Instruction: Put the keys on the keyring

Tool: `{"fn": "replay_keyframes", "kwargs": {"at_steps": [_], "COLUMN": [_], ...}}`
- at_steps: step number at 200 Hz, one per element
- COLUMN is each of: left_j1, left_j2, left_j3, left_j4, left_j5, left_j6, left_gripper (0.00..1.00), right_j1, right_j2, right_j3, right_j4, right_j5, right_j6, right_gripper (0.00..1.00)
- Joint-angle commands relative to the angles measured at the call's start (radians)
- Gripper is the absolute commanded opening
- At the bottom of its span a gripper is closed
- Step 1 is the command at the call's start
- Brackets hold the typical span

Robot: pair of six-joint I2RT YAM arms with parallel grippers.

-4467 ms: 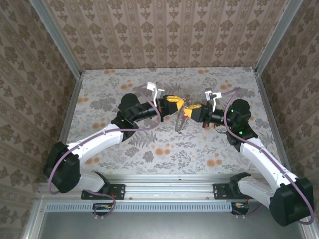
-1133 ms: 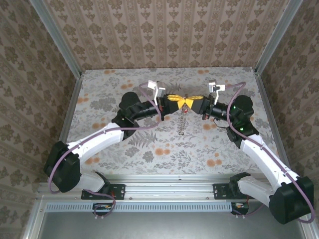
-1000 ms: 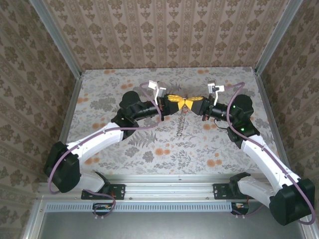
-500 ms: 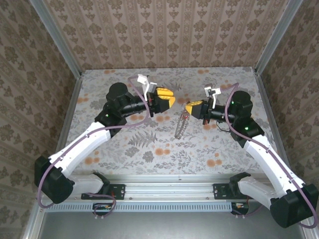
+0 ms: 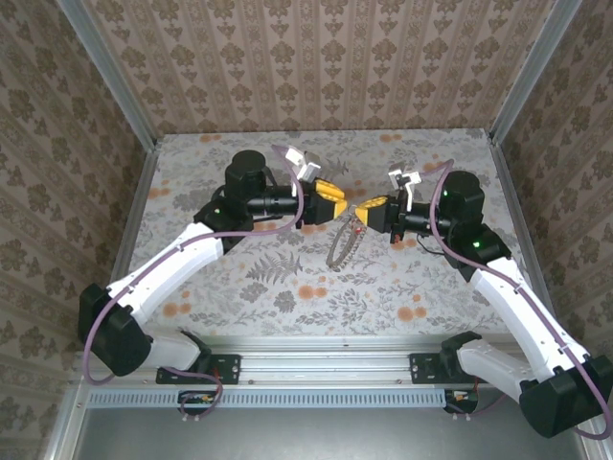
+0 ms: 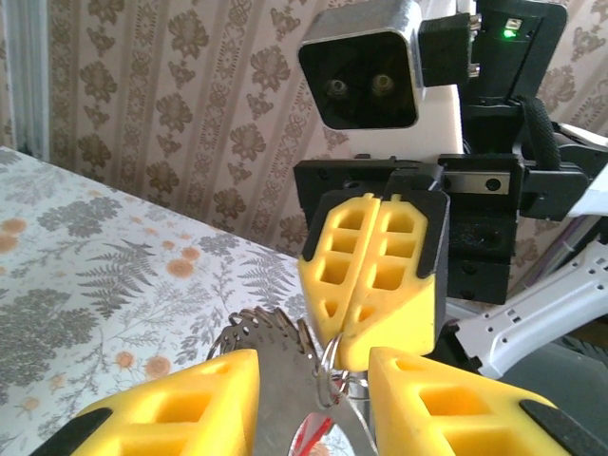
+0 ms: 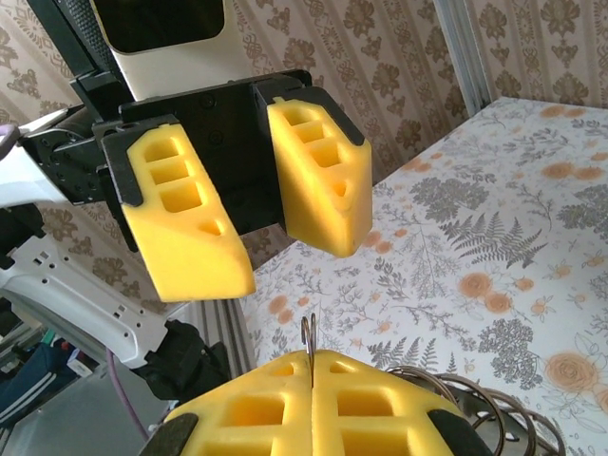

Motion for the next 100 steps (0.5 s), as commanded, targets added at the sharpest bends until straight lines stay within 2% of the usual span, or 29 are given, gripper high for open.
{"fn": "replay_keyframes", "kwargs": {"at_steps": [1, 100], "left_j1": [-0.011, -0.024], "left_j2": [0.019, 0.055], "left_j3": [0.044, 0.058], "left_j4": [-0.014, -0.027], "left_j5": [0.046, 0.080], "left_j6": [0.019, 0.011], "left_gripper": [0.37, 0.34], "right_j1": [0.006, 0.006], "right_j2": [0.003, 0.007], "right_j3": [0.038, 0.033], "right_j4": [-0.001, 0.008], "right_j5": [-0.031, -0.013], "right_j6": [-0.022, -0.022], "right_gripper": [0.00, 0.00]}}
